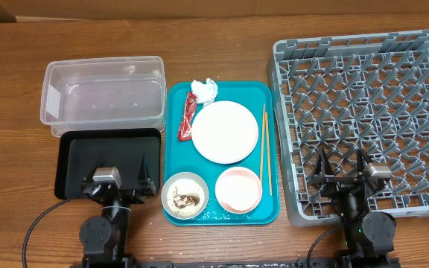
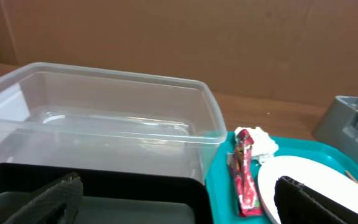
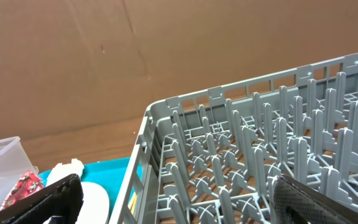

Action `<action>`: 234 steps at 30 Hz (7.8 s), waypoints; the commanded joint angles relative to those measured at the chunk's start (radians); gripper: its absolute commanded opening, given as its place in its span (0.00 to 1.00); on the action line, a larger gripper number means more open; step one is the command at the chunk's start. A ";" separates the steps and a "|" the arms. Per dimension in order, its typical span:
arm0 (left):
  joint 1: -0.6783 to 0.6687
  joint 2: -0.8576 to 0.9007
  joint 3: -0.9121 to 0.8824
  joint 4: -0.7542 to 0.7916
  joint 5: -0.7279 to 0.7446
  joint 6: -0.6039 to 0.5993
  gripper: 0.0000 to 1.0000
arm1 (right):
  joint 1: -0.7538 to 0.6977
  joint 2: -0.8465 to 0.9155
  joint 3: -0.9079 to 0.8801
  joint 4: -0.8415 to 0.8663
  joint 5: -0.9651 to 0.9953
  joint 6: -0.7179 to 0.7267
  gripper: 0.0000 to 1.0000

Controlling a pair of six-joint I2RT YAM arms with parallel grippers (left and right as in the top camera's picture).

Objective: Sort waste into correct bins and load items into the dishwasher

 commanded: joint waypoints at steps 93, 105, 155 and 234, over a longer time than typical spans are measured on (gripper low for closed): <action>-0.307 1.364 1.342 -0.904 0.845 -0.039 0.04 | -0.003 1.039 1.244 -0.973 -0.807 -0.043 0.86; -0.178 1.382 1.341 -0.907 1.467 0.142 0.04 | 0.078 1.042 1.244 -0.686 -1.171 -0.044 0.86; -0.139 1.381 1.342 -1.035 0.801 0.082 1.00 | 0.275 0.942 1.263 -0.790 -0.433 0.087 0.59; -0.130 0.939 1.685 -1.366 -0.123 -0.241 1.00 | 0.624 1.710 1.051 -0.951 -0.057 0.153 0.48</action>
